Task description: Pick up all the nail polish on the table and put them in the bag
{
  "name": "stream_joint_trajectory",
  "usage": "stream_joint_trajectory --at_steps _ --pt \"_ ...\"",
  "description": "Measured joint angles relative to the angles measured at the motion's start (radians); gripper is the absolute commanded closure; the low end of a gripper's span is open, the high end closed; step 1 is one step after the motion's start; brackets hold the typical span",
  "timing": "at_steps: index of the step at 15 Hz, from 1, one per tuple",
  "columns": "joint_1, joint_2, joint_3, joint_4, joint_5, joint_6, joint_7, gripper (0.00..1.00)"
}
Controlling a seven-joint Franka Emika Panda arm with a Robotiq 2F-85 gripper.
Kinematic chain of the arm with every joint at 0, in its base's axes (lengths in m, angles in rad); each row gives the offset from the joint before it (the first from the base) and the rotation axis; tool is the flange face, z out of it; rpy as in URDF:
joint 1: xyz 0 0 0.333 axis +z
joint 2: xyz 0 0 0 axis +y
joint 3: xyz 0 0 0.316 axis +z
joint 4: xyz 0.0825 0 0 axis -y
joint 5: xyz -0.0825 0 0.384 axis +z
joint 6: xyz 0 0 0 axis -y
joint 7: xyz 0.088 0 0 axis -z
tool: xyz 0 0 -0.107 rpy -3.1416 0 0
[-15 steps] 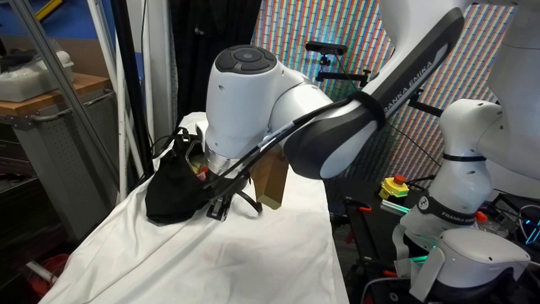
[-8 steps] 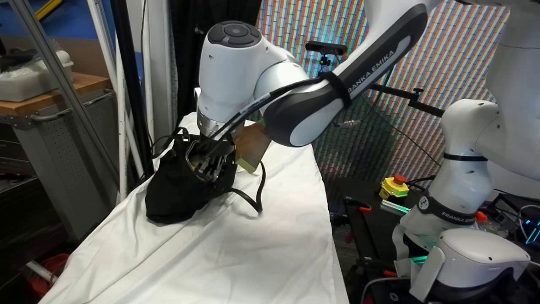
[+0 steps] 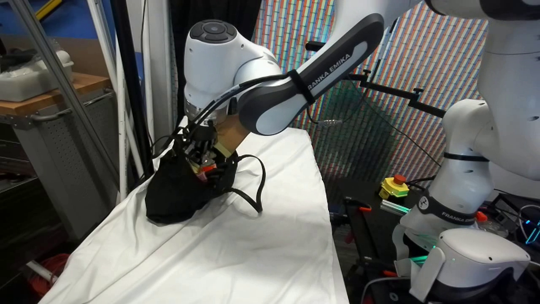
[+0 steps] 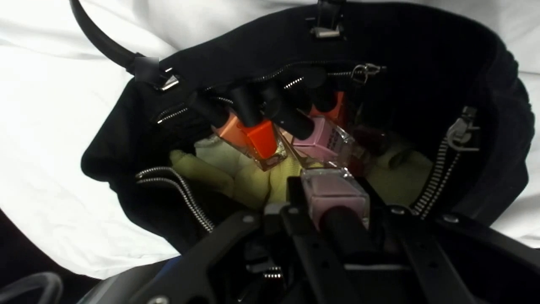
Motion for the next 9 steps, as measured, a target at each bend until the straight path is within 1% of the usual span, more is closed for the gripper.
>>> stream_joint_trajectory --at_steps 5,6,7,9 --pt "-0.017 0.084 -0.009 0.092 0.009 0.0 0.0 0.84" --pt "-0.018 0.094 -0.01 0.106 0.013 0.0 -0.001 0.34" --pt "-0.019 0.102 -0.011 0.117 0.017 -0.001 -0.001 0.34" --pt "-0.02 0.112 -0.012 0.133 0.023 -0.001 -0.001 0.22"
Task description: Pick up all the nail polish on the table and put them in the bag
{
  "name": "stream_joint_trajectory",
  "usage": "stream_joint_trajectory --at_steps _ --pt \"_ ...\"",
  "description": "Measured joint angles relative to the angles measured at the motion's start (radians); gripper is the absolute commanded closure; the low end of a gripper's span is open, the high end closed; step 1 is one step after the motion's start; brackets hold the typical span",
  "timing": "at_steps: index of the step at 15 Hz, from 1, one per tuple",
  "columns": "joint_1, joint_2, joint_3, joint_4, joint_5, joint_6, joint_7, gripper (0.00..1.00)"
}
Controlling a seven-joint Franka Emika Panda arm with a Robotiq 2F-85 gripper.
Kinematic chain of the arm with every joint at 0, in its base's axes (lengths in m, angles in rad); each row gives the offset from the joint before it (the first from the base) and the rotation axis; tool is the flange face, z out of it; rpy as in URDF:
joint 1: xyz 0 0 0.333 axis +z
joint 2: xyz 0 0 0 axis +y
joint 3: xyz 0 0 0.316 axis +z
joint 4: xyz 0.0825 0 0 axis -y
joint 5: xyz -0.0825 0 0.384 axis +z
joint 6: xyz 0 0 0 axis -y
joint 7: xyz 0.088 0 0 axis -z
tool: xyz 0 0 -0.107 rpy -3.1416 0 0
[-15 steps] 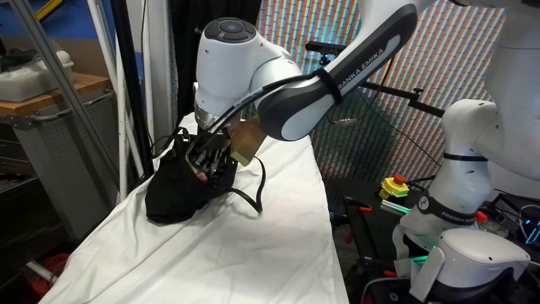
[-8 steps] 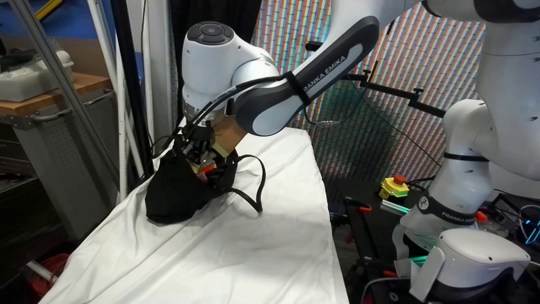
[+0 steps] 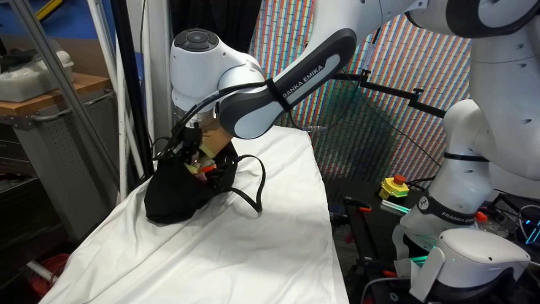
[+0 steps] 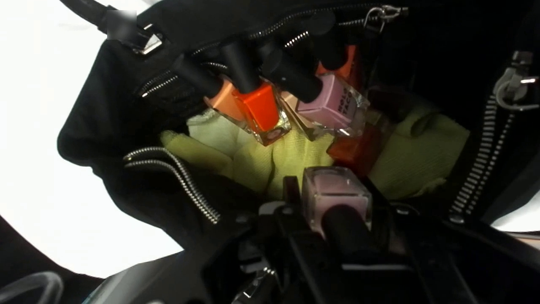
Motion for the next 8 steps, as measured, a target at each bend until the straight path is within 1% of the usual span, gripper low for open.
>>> stream_joint_trajectory --at_steps 1,3,5,8 --pt "-0.001 0.004 -0.001 0.007 0.003 0.0 0.0 0.15" --pt "-0.005 0.007 -0.002 0.012 0.008 -0.002 -0.003 0.03" --pt "-0.009 0.007 -0.002 0.012 0.019 -0.005 -0.016 0.0" --pt "-0.011 0.004 -0.001 0.009 0.041 -0.019 -0.06 0.0"
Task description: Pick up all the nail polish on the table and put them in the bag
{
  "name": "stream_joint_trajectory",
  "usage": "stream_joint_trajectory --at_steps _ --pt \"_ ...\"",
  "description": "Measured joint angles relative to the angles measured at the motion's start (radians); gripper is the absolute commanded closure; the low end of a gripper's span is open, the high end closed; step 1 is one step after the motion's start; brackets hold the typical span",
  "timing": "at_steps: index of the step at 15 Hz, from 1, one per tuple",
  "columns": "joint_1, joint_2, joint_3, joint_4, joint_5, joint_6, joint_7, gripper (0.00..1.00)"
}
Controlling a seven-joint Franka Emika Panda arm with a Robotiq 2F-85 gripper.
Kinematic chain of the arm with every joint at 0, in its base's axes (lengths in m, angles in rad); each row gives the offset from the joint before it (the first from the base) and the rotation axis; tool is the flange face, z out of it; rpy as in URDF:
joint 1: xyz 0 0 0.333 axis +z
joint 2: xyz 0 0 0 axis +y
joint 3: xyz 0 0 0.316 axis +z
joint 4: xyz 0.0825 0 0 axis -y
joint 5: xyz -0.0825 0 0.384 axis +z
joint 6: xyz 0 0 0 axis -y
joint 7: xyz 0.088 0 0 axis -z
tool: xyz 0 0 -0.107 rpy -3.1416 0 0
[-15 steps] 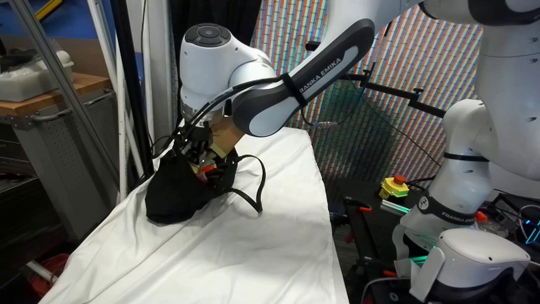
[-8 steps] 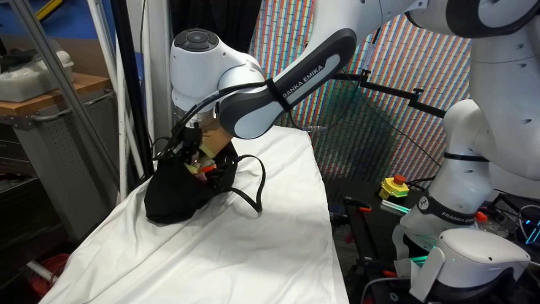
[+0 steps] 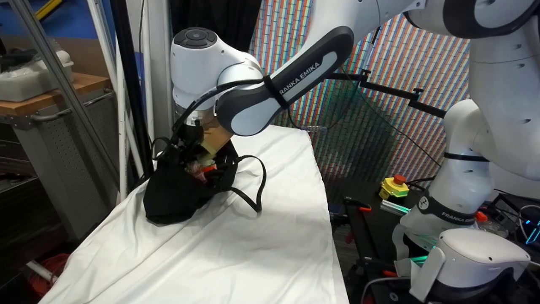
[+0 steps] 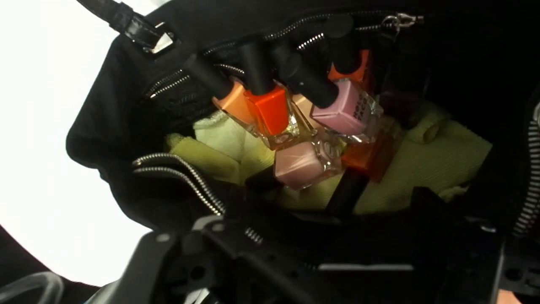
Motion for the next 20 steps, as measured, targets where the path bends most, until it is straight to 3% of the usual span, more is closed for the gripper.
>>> stream_joint_trajectory --at_steps 4,7,15,20 --pt "-0.001 -0.047 0.022 -0.042 0.057 -0.042 -0.126 0.0" --pt "-0.001 -0.14 0.062 -0.109 0.103 -0.137 -0.249 0.0" --pt "-0.001 -0.516 0.161 -0.288 0.19 -0.532 -0.428 0.0" --pt "-0.007 -0.747 0.182 -0.428 0.231 -0.623 -0.462 0.0"
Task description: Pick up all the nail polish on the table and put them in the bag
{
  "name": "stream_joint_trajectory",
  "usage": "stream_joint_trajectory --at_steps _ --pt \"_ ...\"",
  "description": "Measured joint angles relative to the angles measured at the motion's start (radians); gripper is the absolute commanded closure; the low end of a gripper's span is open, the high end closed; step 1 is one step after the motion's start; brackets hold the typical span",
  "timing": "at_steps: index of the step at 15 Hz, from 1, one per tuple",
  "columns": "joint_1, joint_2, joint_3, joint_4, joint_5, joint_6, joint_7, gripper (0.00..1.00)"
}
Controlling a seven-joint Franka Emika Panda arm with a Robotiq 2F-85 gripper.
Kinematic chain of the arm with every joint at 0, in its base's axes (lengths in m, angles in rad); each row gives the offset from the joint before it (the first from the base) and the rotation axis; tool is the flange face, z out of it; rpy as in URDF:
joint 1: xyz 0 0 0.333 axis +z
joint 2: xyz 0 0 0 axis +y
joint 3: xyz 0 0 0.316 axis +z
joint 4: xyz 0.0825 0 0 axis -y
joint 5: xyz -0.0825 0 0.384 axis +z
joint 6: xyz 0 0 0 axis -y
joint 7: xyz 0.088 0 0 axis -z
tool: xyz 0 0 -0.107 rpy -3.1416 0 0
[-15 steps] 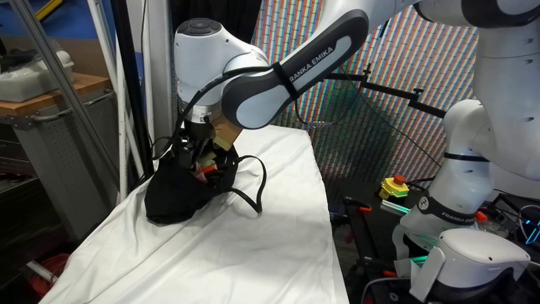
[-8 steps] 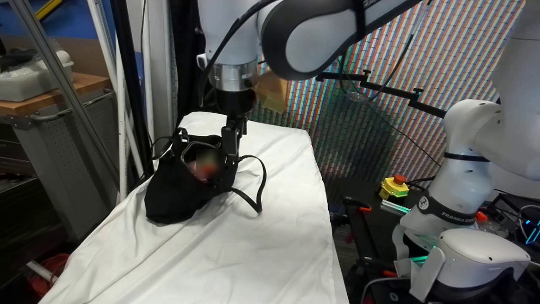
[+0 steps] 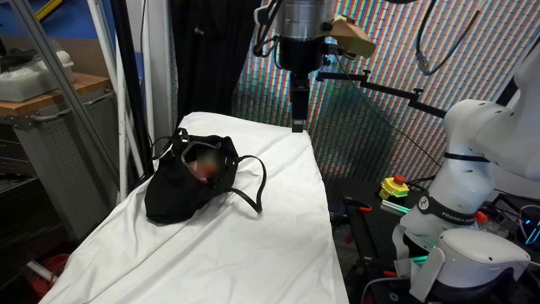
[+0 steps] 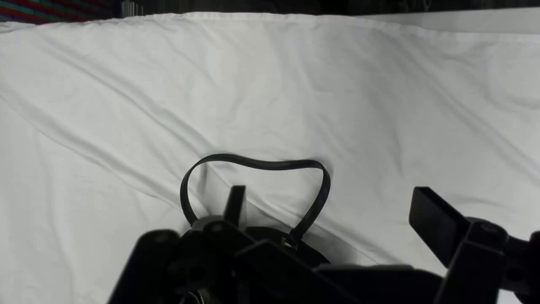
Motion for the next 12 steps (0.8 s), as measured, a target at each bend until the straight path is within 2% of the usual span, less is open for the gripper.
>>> stream_joint_trajectory --at_steps 6,12 --pt "-0.029 -0.268 0.001 -0.188 0.036 0.017 -0.056 0.0" --pt "-0.066 -0.435 -0.012 -0.339 0.036 0.144 -0.103 0.0"
